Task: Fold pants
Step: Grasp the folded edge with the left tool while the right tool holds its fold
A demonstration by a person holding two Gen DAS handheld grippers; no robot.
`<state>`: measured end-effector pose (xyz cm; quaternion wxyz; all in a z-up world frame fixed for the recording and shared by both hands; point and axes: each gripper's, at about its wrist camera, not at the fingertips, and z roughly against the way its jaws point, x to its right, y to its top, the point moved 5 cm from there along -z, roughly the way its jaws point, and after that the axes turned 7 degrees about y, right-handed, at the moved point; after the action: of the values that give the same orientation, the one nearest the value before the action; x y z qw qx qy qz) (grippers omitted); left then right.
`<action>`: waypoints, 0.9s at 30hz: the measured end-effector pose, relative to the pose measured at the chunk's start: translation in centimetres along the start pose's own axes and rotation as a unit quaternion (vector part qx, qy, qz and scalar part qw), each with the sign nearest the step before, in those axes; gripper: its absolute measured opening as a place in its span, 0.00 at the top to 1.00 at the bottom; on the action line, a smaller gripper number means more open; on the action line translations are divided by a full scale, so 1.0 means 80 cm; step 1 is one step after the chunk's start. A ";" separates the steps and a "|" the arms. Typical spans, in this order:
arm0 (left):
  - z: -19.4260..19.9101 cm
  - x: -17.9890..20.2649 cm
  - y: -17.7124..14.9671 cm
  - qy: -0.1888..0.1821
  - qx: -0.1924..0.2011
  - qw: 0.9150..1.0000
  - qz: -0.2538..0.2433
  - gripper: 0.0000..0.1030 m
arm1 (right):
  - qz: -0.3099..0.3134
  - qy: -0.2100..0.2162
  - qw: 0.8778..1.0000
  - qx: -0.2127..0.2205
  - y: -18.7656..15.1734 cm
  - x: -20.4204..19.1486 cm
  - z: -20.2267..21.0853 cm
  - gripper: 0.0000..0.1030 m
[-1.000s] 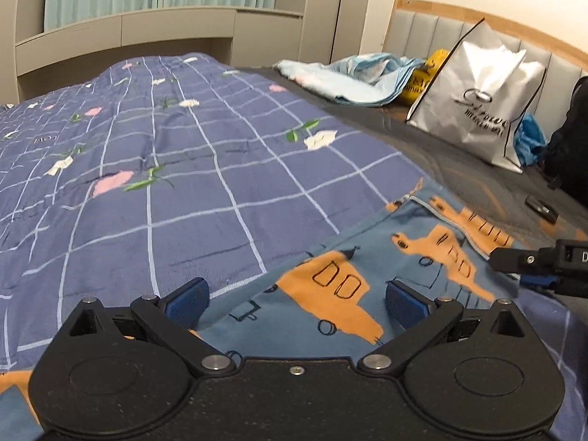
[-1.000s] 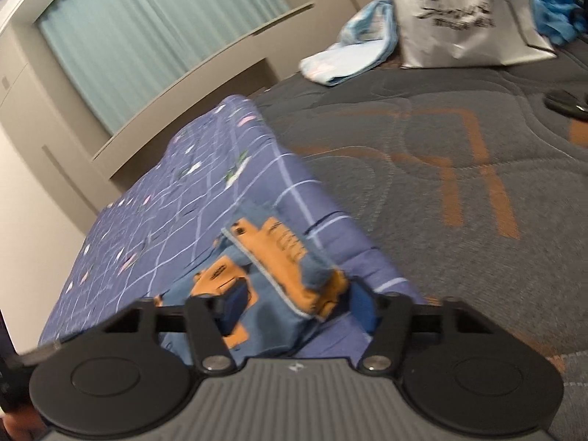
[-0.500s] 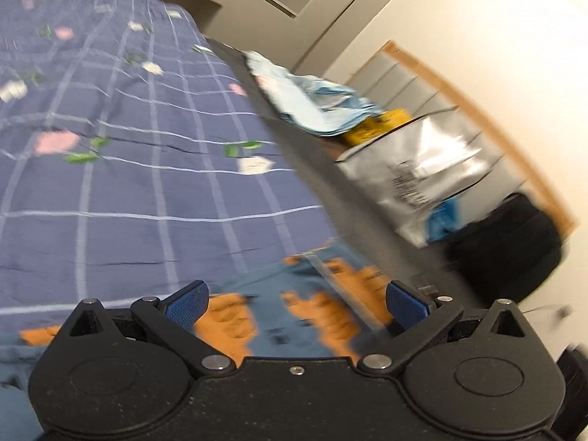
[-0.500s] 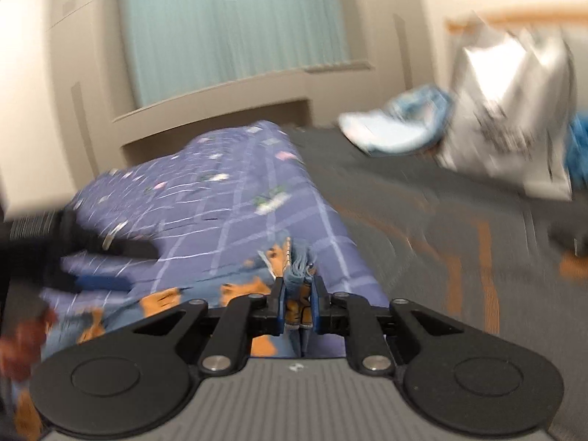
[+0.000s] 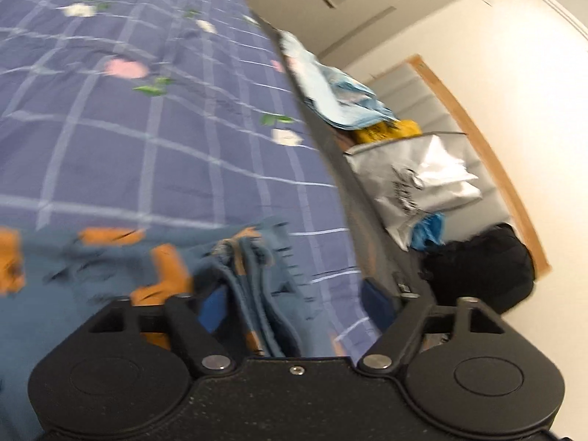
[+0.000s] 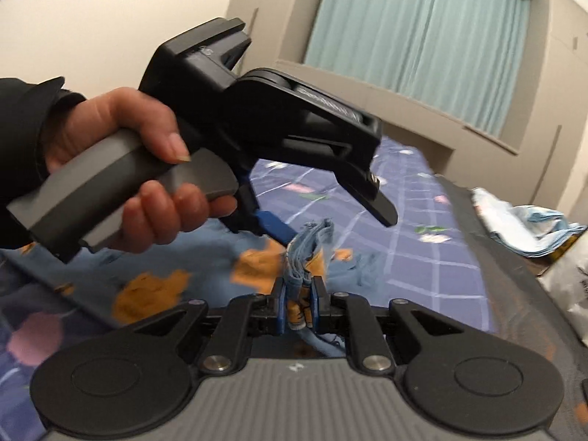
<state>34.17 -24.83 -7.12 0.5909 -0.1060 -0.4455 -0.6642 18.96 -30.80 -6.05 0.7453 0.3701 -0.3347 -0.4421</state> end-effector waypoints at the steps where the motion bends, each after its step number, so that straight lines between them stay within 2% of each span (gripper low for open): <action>1: 0.004 -0.007 -0.005 0.011 0.006 1.000 0.003 0.43 | -0.004 0.005 1.000 -0.004 -0.002 -0.003 -0.002 0.86; 2: 0.006 -0.012 -0.009 0.019 0.012 1.000 0.006 0.51 | -0.009 0.009 1.000 -0.007 -0.004 -0.006 -0.005 0.86; 5: 0.007 -0.025 -0.016 0.046 0.022 0.999 0.011 0.65 | -0.019 0.012 1.000 -0.015 -0.008 -0.010 -0.016 0.86; 8: 0.003 -0.034 -0.020 0.059 0.023 0.998 0.013 0.77 | -0.027 0.013 0.999 -0.022 -0.018 0.000 -0.018 0.86; 10: 0.003 -0.037 -0.022 0.061 0.028 0.998 0.016 0.82 | -0.030 0.013 0.999 -0.022 -0.021 0.001 -0.020 0.86; 20: 0.020 -0.027 -0.022 0.062 0.044 0.997 0.026 0.89 | -0.038 0.010 0.999 -0.013 -0.025 0.001 -0.003 0.85; 27: 0.066 -0.008 -0.019 0.058 0.073 0.996 0.013 0.90 | -0.054 0.021 0.998 0.008 -0.002 -0.004 0.022 0.86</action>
<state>30.96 -20.76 -5.21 0.6304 -0.0294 -0.4560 -0.6275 17.34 -31.05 -5.38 0.7243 0.4027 -0.3024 -0.4709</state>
